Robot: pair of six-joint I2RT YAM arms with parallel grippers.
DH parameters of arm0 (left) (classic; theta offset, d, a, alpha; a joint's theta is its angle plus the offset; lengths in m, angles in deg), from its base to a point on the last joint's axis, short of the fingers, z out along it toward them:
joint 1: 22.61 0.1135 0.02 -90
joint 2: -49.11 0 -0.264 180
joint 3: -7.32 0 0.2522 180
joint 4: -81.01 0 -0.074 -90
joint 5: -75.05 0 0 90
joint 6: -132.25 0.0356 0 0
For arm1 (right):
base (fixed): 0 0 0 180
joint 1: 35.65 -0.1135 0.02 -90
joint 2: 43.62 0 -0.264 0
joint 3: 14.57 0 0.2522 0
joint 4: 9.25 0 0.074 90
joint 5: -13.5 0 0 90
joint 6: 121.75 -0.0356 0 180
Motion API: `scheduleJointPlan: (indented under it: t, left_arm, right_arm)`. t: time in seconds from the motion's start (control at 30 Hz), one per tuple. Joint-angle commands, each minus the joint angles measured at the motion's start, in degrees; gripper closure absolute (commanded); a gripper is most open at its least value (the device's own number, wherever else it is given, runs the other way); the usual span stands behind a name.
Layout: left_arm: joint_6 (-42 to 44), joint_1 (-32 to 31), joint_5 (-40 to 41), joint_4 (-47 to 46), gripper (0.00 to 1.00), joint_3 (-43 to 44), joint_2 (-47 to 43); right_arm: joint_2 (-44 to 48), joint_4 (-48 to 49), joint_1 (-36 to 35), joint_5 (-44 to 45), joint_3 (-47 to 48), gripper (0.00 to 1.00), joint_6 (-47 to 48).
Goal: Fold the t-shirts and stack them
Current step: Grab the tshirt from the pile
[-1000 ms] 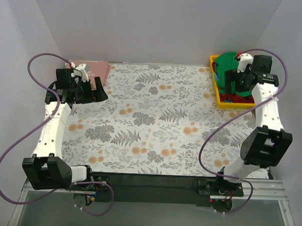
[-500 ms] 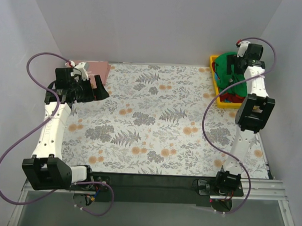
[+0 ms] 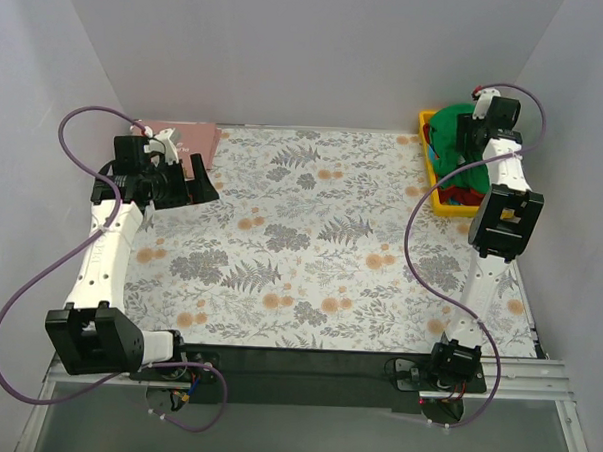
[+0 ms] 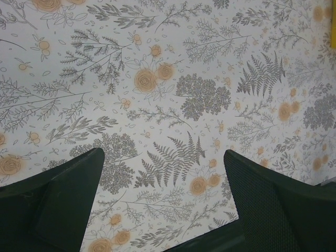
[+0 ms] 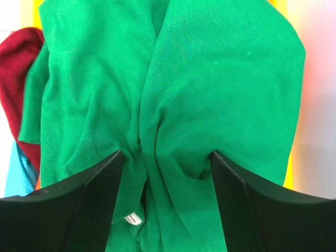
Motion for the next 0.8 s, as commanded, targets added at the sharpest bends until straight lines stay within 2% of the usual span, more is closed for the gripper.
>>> scheduleJointPlan:
  t: [0.0,0.1,0.13,0.17,0.23,0.3,0.33,0.37,0.43,0.47,0.5,0.77]
  left_arm:
    - [-0.8,0.1,-1.3,1.1,0.02,3.2,0.7]
    - [-0.9,0.1,-1.3,1.8,0.02,4.6,1.3]
    - [-0.9,0.1,-1.3,1.8,0.02,4.7,1.3]
    - [-0.9,0.1,-1.2,2.0,0.02,4.7,1.2]
    - [-0.9,0.1,-1.5,2.2,0.02,4.7,1.1]
    - [-0.7,0.1,-1.7,2.2,0.02,4.7,1.0]
    - [-0.7,0.1,-1.5,2.0,0.02,4.4,1.1]
    - [-0.8,0.1,-1.5,2.0,0.02,4.3,1.3]
    - [-1.0,0.1,-1.5,1.9,0.02,4.1,1.7]
    - [-1.0,0.1,-1.5,1.8,0.02,4.1,1.7]
    - [-1.0,0.1,-1.5,1.8,0.02,4.0,1.8]
    - [-0.6,0.1,-1.9,1.9,0.02,4.2,0.4]
  right_arm:
    - [-1.1,3.6,0.5,-0.4,-0.4,0.28,-1.0]
    - [-2.0,3.5,0.6,-1.9,-0.5,0.26,-1.6]
    - [-2.2,3.6,0.6,-1.9,-0.3,0.23,-1.9]
    - [-2.7,3.6,0.6,-1.8,-0.2,0.14,-2.0]
    - [-3.4,3.6,0.9,-2.0,0.1,0.13,-2.5]
    - [-4.0,3.6,1.0,-2.2,0.2,0.19,-2.5]
    - [-4.2,3.6,1.2,-2.4,0.2,0.25,-2.2]
    - [-4.4,3.6,1.3,-2.6,0.2,0.44,-2.0]
    - [-4.2,3.5,1.5,-2.8,-0.1,0.72,-2.0]
    - [-3.2,3.4,1.7,-3.0,-0.3,0.91,-2.2]
    - [-2.5,3.4,2.0,-3.9,-0.4,0.98,-2.3]
    - [10.9,1.6,3.9,-9.7,-0.9,0.99,-3.8]
